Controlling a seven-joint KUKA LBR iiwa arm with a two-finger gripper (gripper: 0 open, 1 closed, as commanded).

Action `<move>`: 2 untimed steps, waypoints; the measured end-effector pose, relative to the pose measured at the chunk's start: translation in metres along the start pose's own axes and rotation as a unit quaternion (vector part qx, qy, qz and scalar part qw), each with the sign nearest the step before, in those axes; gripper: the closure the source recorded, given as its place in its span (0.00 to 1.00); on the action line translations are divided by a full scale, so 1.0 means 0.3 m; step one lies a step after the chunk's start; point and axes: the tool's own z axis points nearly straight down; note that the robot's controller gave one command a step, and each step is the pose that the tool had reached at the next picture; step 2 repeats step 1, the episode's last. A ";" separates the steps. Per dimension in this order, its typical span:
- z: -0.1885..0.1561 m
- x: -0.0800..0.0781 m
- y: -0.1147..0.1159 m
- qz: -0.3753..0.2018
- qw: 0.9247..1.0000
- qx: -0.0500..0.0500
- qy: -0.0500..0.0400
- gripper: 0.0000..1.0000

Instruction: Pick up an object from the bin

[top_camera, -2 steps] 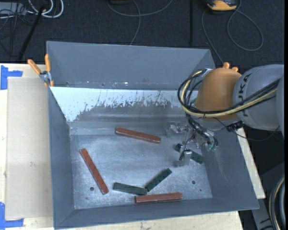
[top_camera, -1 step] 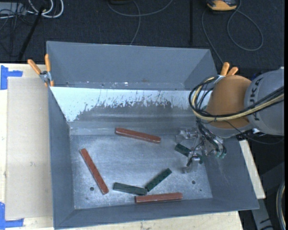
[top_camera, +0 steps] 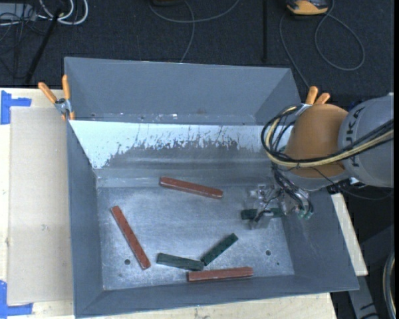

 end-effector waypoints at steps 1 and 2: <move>-0.497 -0.076 -0.050 -0.001 1.000 0.001 -0.005 1.00; -0.497 -0.076 -0.050 -0.001 1.000 0.001 -0.005 1.00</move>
Offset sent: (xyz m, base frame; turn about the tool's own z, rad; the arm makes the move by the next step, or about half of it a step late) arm 0.0210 -0.0142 0.1443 -0.0031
